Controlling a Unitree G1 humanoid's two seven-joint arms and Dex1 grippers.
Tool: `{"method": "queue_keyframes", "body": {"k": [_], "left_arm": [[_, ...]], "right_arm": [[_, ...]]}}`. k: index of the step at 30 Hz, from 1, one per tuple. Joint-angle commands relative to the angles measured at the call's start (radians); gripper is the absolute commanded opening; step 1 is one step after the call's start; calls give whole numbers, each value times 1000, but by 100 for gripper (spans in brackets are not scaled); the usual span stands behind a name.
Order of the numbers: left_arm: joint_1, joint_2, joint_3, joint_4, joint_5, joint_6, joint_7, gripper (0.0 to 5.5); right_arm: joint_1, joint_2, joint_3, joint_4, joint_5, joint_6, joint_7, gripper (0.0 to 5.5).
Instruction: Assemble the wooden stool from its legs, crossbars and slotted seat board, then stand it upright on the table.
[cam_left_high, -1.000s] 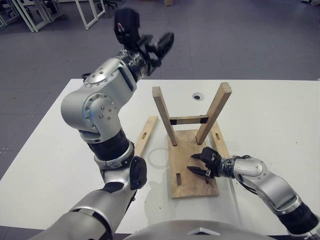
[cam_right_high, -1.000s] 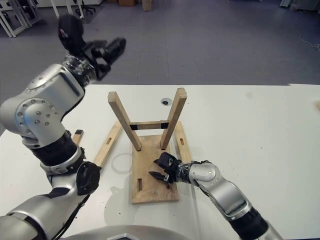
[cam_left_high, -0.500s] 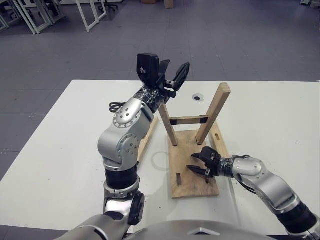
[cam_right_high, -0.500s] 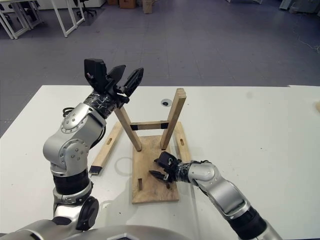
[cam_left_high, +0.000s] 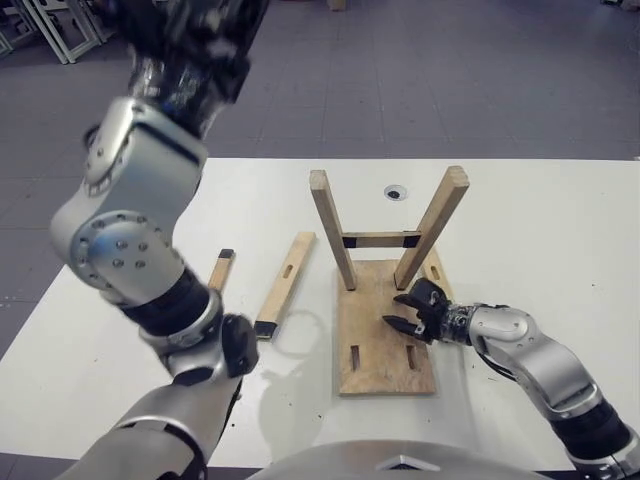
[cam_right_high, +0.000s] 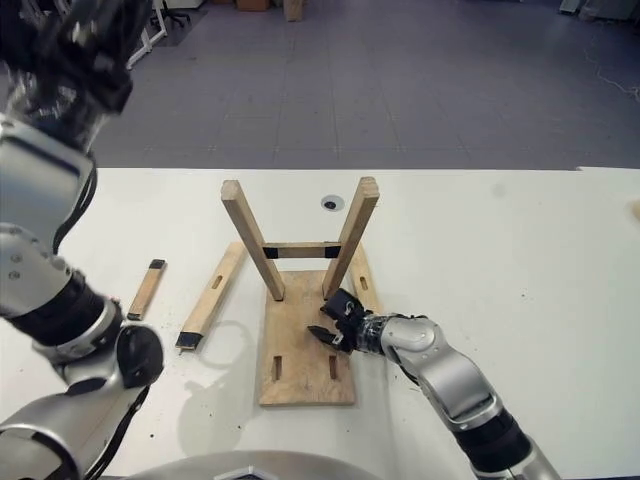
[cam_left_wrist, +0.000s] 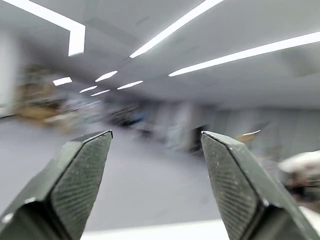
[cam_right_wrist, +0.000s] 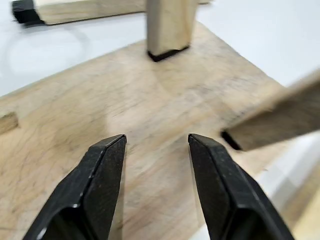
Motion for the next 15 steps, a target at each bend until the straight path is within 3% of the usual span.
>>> {"method": "queue_keyframes", "body": {"k": [1,6,11,15], "left_arm": [[375,156,-100,29,162,-51,-118,330],[641,204,-157,253,286,-288,-327,330],[676,228,-155,495,374,-454,-418,330],[695,234,-163,554,415,-491,-448,330]], "right_arm": [[1,96,-134,-183,114,163,-84,227],[42,136,-135,-275,160,263,-148,227],[69,145,-107,-308,178,294,-176,227],[74,133,-106,-321,197,306,-184,227]]}}
